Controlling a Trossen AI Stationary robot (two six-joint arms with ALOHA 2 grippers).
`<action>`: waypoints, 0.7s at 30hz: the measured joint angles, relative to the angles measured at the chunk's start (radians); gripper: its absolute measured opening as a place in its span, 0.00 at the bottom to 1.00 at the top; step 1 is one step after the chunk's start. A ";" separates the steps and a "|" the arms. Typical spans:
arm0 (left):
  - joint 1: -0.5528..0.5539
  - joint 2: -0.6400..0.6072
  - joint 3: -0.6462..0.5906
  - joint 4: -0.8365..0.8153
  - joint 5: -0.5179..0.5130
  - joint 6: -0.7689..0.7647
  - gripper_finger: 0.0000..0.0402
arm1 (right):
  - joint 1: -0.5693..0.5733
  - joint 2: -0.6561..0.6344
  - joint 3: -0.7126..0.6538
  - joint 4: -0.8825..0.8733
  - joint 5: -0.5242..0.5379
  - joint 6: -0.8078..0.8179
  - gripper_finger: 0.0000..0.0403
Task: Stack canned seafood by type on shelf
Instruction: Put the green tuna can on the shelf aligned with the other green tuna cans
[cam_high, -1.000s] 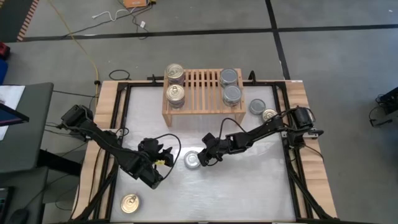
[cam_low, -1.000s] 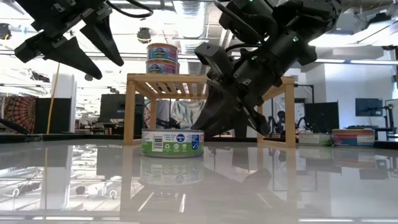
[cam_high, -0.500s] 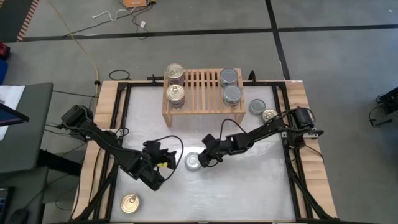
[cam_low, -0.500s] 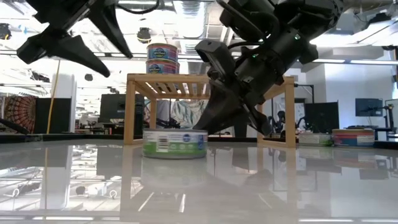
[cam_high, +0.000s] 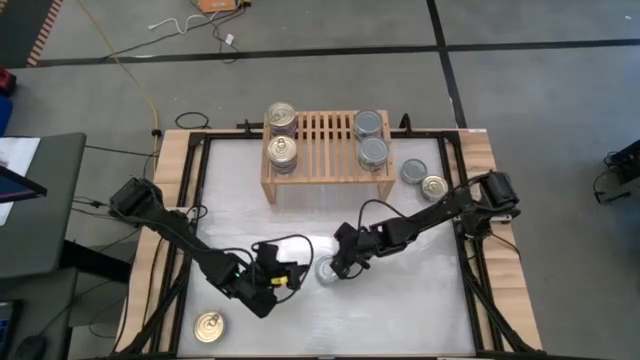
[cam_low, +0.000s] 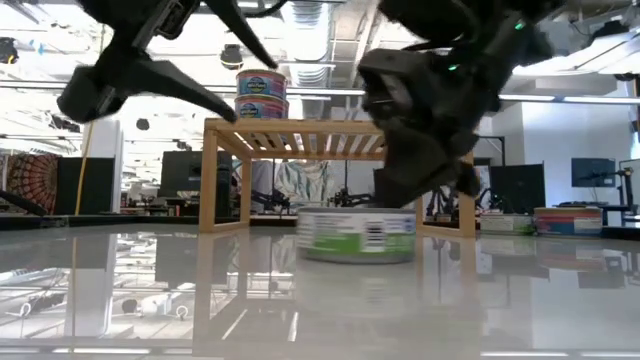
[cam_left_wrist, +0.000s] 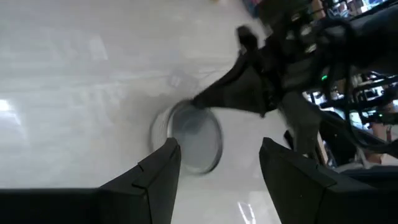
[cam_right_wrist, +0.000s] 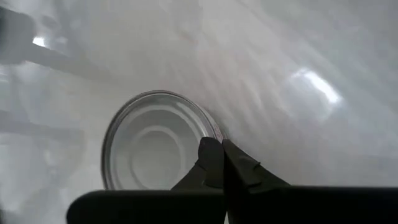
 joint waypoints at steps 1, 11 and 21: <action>-0.003 0.013 0.000 0.015 0.001 -0.004 0.52 | 0.008 -0.012 -0.001 -0.032 0.018 0.001 0.04; -0.005 0.072 -0.001 0.038 -0.001 -0.068 0.52 | 0.115 -0.125 -0.001 -0.261 0.191 0.168 0.04; 0.035 0.047 0.000 0.023 0.003 0.068 0.52 | 0.282 -0.135 -0.001 -0.404 0.442 0.760 0.03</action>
